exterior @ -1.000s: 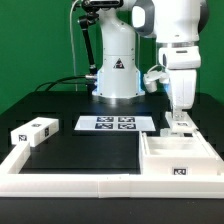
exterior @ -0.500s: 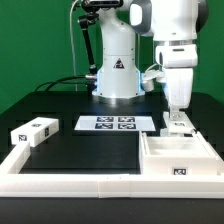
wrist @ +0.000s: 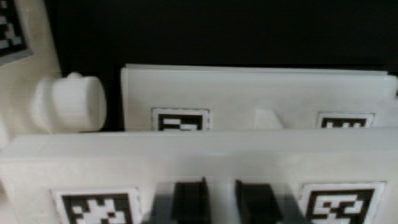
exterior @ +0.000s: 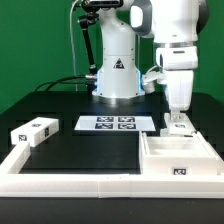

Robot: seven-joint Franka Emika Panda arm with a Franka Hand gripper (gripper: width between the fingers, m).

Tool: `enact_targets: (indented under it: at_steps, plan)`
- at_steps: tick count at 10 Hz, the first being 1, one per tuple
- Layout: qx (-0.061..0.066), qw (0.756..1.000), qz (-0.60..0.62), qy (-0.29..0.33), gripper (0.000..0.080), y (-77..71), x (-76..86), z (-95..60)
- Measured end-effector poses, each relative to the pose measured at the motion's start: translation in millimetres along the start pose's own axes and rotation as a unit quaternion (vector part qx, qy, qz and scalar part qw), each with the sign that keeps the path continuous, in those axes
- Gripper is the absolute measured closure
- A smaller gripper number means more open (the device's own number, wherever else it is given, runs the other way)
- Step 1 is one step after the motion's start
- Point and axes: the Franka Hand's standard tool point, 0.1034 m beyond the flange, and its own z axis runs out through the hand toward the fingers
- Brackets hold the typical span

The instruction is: Assemble cabinet

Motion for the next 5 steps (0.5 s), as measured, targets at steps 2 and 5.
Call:
enact_targets:
  at_steps: [2, 5]
  plan:
    - [-0.001, 1.0, 0.001, 0.0, 0.0731, 5.1, -0.1, -1.0]
    - [0.004, 1.0, 0.006, -0.004, 0.0731, 13.3, -2.0, -2.3]
